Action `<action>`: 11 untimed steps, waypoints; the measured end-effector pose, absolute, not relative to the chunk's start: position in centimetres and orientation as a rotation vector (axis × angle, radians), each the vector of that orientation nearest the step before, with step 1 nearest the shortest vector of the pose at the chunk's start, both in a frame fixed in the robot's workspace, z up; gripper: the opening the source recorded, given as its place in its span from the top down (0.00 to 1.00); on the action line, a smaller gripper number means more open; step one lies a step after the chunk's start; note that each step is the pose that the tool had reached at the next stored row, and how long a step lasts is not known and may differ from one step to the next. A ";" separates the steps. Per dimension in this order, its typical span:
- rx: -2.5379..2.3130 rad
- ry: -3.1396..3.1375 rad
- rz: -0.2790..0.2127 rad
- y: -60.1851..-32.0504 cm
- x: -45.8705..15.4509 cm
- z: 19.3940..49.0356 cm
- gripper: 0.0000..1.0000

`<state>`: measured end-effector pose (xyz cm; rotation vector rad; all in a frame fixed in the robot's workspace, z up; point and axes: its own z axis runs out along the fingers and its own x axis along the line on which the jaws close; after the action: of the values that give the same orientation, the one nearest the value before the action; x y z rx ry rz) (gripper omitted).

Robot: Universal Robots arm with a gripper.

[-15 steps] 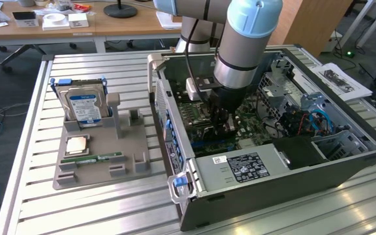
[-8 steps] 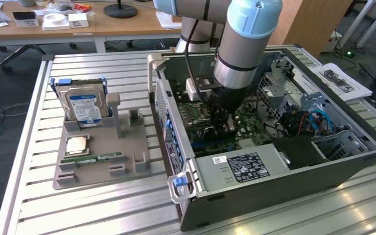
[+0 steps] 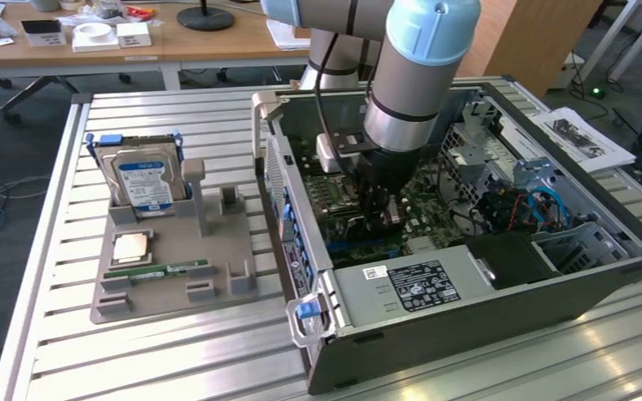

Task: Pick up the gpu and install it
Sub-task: 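Insert the gpu into the slot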

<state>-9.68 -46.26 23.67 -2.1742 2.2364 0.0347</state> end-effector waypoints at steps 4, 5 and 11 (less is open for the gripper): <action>-2.174 2.236 0.035 -46.3 -9.7 23.7 0.73; -2.174 2.236 0.035 -46.3 -9.7 23.7 0.73; -2.173 2.237 0.036 -46.3 -9.7 23.7 0.72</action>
<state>-9.75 -46.25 23.65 -2.1729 2.2374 0.0359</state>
